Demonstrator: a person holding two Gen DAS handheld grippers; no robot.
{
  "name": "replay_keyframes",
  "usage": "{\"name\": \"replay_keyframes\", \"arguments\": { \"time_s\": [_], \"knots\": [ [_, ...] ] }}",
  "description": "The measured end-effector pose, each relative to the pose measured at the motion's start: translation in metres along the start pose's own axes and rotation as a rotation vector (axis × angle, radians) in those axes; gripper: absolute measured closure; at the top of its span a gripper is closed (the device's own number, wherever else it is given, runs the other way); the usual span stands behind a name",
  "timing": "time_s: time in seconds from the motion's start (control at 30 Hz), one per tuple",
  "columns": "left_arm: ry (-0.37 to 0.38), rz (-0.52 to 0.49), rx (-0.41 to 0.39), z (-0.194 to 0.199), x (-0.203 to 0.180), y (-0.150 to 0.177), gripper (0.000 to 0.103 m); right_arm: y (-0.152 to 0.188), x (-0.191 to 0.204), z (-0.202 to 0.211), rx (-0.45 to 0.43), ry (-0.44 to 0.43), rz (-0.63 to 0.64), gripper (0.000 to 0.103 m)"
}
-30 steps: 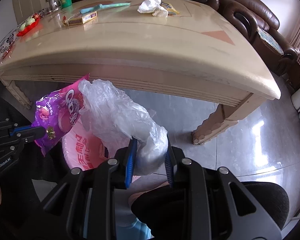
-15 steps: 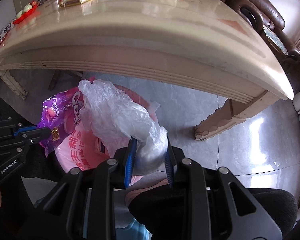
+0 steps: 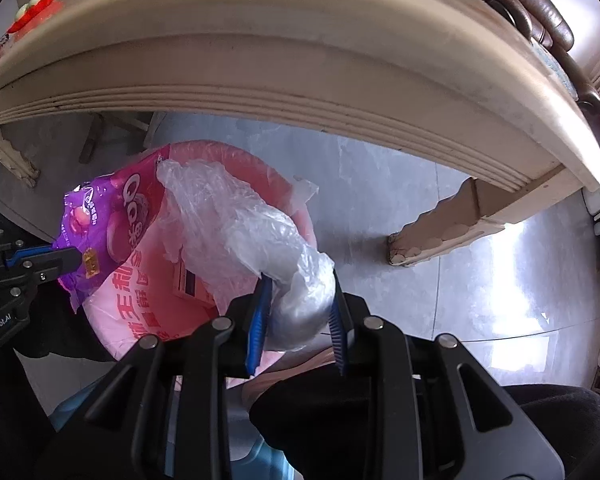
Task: Collect trash
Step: 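Lower the clear bag with the right gripper while the left lowers the purple wrapper into the bin, then open both grippers to drop the bag and wrapper into the pink bin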
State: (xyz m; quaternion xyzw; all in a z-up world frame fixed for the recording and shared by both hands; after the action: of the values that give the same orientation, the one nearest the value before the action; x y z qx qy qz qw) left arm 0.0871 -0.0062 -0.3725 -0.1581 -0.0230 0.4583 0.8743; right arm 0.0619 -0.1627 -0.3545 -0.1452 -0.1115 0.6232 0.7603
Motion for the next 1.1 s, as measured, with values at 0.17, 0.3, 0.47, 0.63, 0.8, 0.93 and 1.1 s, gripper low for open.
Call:
{"name": "replay_keyframes", "arguments": {
  "time_s": [0.17, 0.3, 0.47, 0.63, 0.8, 0.93, 1.1],
  "knots": [
    [0.011, 0.014, 0.023, -0.009, 0.002, -0.001, 0.1, -0.002, 0.005, -0.007, 0.007, 0.001, 0.025, 0.077],
    [0.012, 0.02, 0.04, -0.016, 0.004, -0.003, 0.1, -0.001, 0.007, -0.016, 0.03, -0.007, 0.035, 0.076],
    [0.025, 0.033, 0.057, -0.024, 0.007, -0.003, 0.1, -0.001, 0.011, -0.023, 0.048, -0.009, 0.039, 0.076],
    [0.023, 0.034, 0.063, -0.028, 0.008, -0.004, 0.099, -0.002, 0.014, -0.025, 0.059, -0.02, 0.045, 0.073],
    [0.021, 0.04, 0.072, -0.03, 0.01, -0.004, 0.099, -0.003, 0.016, -0.024, 0.062, -0.032, 0.046, 0.071],
    [0.022, 0.044, 0.075, -0.032, 0.01, -0.005, 0.099, -0.002, 0.019, -0.026, 0.064, -0.041, 0.052, 0.067],
    [0.021, 0.045, 0.068, -0.031, 0.01, -0.005, 0.086, -0.003, 0.021, -0.023, 0.046, -0.057, 0.056, 0.05]
  ]
}}
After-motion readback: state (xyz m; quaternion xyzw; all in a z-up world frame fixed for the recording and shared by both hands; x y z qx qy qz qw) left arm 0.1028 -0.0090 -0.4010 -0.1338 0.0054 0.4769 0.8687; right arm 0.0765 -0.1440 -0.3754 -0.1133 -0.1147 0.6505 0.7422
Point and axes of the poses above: each gripper's, at about its wrist camera, not at the fingertips, and z roughly against the way its jaws point, x to its left, y to its underside, the point moved 2 cm from there along -z, roughly the way its jaws point, and after that the axes turned 15 degrees about -z, right-handed, at the moved point
